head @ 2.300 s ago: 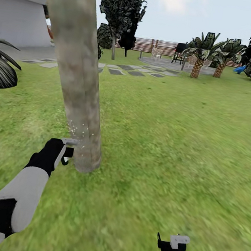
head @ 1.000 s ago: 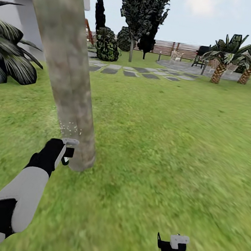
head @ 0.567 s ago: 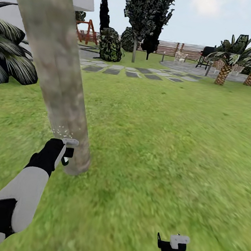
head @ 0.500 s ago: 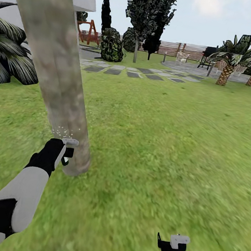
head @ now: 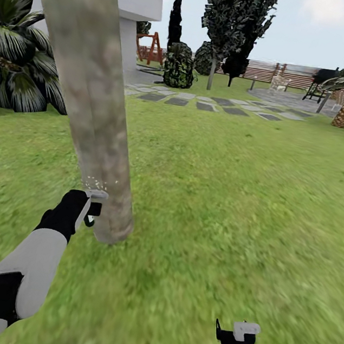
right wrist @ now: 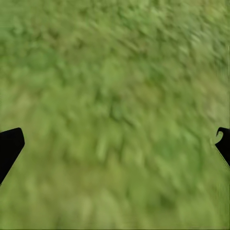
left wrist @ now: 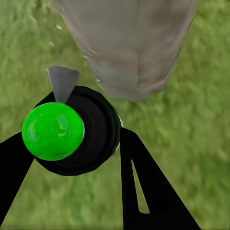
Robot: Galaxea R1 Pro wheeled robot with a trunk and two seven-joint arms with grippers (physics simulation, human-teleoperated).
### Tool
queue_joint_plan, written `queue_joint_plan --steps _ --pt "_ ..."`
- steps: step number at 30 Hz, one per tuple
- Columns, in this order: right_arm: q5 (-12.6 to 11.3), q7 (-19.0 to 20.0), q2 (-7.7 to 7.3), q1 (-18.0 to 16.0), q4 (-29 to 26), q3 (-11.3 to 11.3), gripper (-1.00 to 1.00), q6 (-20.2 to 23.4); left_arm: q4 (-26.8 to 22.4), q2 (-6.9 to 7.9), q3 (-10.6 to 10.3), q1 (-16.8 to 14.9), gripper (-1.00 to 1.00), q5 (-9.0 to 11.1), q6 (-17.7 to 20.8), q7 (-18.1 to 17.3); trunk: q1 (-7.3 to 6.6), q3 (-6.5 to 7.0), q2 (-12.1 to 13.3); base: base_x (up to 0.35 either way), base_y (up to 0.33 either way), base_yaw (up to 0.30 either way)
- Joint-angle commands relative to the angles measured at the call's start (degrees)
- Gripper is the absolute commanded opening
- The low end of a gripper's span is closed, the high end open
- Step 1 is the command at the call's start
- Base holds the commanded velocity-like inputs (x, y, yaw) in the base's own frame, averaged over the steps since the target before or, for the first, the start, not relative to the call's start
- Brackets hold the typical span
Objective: In the garden, pick up the pesticide atomizer on the floor and spray pesticide onto both trees until each tree trunk is fully covered.
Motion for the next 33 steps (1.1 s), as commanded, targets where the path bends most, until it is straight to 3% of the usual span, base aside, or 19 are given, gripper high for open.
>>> queue_joint_plan --steps 1,5,20,24,27,30,33 --pt "0.67 -0.38 0.04 -0.03 0.07 -0.19 1.0 -0.15 -0.04 -0.07 0.11 -0.06 -1.0 0.06 0.18 0.17 0.01 -0.05 -0.02 0.167 -0.232 0.277" --pt "0.63 -0.38 0.04 -0.03 0.07 -0.19 1.0 -0.15 -0.04 -0.08 0.05 -0.06 -1.0 0.06 0.17 0.18 0.01 -0.05 -0.02 0.075 -0.258 0.266" --pt "0.61 -0.39 -0.02 -0.03 -0.02 -0.19 1.0 -0.15 0.0 0.26 0.12 0.13 -1.0 0.05 0.12 0.08 0.01 -0.05 -0.02 -0.001 -0.274 0.006" --pt "0.61 -0.38 -0.02 -0.03 -0.02 -0.19 1.0 -0.15 0.05 3.54 0.22 2.39 -1.0 0.01 0.01 -0.01 0.01 -0.05 -0.02 0.001 -0.274 0.154" --pt "0.61 -0.38 -0.02 -0.03 -0.02 -0.19 1.0 -0.15 0.05 4.38 0.13 4.46 -1.0 0.03 -0.33 0.0 0.01 -0.05 -0.02 0.056 -0.206 0.262" --pt "0.61 -0.38 -0.02 -0.03 -0.02 -0.19 1.0 -0.15 0.75 3.75 0.03 5.02 -1.0 0.16 -2.15 0.06 0.01 -0.05 -0.02 0.018 -0.039 0.275" --pt "0.64 -0.38 -0.02 -0.03 -0.02 -0.19 1.0 -0.15 1.21 1.99 0.04 5.12 -1.0 0.23 -4.78 0.13 0.01 -0.05 -0.02 0.002 -0.004 0.277"
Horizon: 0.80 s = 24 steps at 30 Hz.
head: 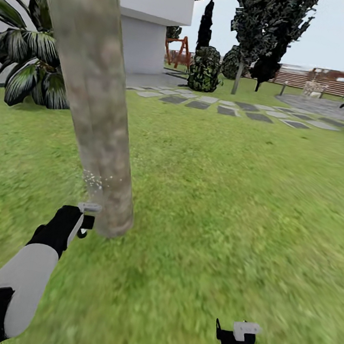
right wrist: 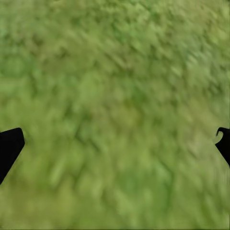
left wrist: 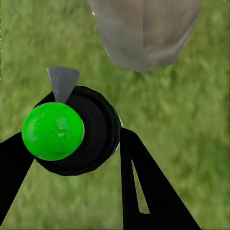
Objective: In the garden, pick up the pesticide atomizer on the floor and spray pesticide onto both trees until each tree trunk is fully covered.
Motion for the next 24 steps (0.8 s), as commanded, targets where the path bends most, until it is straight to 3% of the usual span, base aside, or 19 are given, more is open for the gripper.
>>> queue_joint_plan --steps 1,7,12,15,24 --pt "0.61 -0.4 0.0 -0.04 0.07 -0.17 1.0 -0.16 -0.05 -0.14 0.09 -0.03 -1.0 -0.11 0.11 0.2 -0.01 -0.05 -0.02 0.001 -0.001 0.277" --pt "0.59 -0.4 0.0 -0.04 0.07 -0.17 1.0 -0.16 -0.51 0.65 0.06 2.28 -1.0 -0.67 -0.43 0.23 -0.01 -0.05 -0.02 0.102 -0.05 0.2" --pt "0.59 -0.41 0.0 -0.04 0.07 -0.17 1.0 -0.16 0.02 -0.02 -0.46 3.25 -1.0 -0.72 -0.78 0.23 -0.01 -0.05 -0.02 0.24 -0.165 0.012" --pt "0.59 -0.45 0.0 -0.04 0.05 -0.17 1.0 -0.16 0.05 0.16 -0.18 4.81 -1.0 -0.67 -3.53 0.23 -0.01 -0.05 -0.02 0.149 -0.243 0.001" --pt "0.59 -0.48 0.0 -0.04 0.07 -0.17 1.0 -0.16 -0.84 0.39 0.17 6.12 -1.0 -0.29 -4.22 0.24 -0.01 -0.05 -0.02 0.112 -0.26 0.009"
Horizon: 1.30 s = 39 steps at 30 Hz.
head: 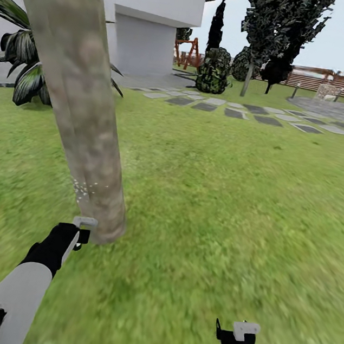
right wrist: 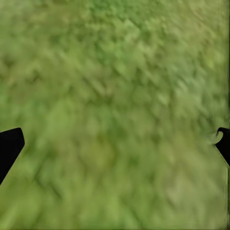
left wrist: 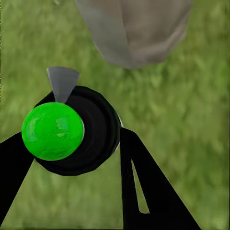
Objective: In the garden, pick up the pesticide atomizer on the floor and spray pesticide onto both trees until each tree trunk is fully covered.
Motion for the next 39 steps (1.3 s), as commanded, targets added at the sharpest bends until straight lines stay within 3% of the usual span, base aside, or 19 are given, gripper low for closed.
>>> queue_joint_plan --steps 1,13,29,39 --pt "0.61 -0.36 0.0 -0.04 0.08 -0.19 1.0 -0.14 -0.07 0.07 0.07 -0.03 -1.0 0.19 0.27 0.17 -0.01 -0.05 -0.02 0.009 -0.276 0.153" --pt "0.61 -0.39 0.0 -0.04 0.08 -0.19 1.0 -0.14 0.0 0.03 -0.06 -0.03 -1.0 0.06 0.42 0.14 -0.01 -0.05 -0.02 0.001 -0.277 0.261" --pt "0.61 -0.39 0.0 -0.04 0.08 -0.19 1.0 -0.14 0.02 -0.34 -0.16 -0.03 -1.0 0.16 0.37 0.14 -0.01 -0.05 -0.02 0.138 -0.261 0.016" --pt "0.61 -0.39 0.0 -0.04 0.08 -0.19 1.0 -0.14 0.02 -0.49 -0.15 -0.03 -1.0 0.16 0.37 0.14 -0.01 -0.05 -0.02 0.164 -0.246 0.242"
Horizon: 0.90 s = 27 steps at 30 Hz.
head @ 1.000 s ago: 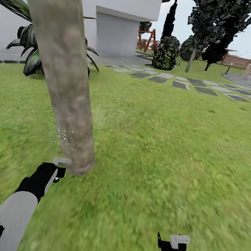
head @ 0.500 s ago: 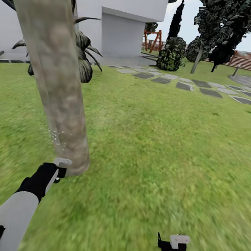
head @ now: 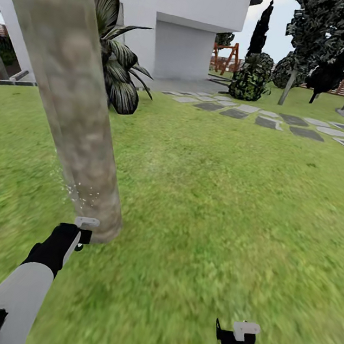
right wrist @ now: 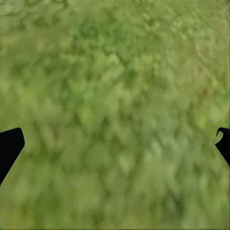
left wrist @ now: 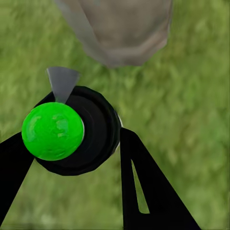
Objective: In the garden, pick up the pesticide atomizer on the floor and spray pesticide onto both trees until each tree trunk is fully covered.
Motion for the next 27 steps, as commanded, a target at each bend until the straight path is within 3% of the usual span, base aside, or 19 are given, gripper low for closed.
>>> queue_joint_plan --steps 1,9,16,22,27 --pt "0.61 -0.39 0.0 -0.03 0.07 -0.19 1.0 -0.15 -0.05 -0.03 0.05 -0.05 -1.0 0.11 0.25 0.16 0.01 -0.05 -0.02 0.165 -0.246 0.277" --pt "0.61 -0.39 0.0 -0.03 0.07 -0.19 1.0 -0.15 -0.11 0.03 0.14 -0.05 -1.0 0.11 0.25 0.16 0.01 -0.05 -0.02 0.159 -0.247 0.266" --pt "0.61 -0.39 0.0 -0.03 0.03 -0.19 1.0 -0.15 -0.13 -0.03 0.04 -0.05 -1.0 0.14 0.25 0.09 0.01 -0.05 -0.02 0.15 -0.249 0.023" --pt "0.61 -0.37 0.0 -0.03 0.05 -0.19 1.0 -0.15 -0.2 0.33 0.46 -0.05 -1.0 0.3 0.38 -0.06 0.01 -0.05 -0.02 -0.107 -0.197 0.041" --pt "0.61 -0.39 0.0 -0.03 0.06 -0.19 1.0 -0.15 -6.56 0.57 0.4 -0.61 -1.0 0.29 1.3 -0.44 0.01 -0.05 -0.02 -0.022 -0.012 0.255"
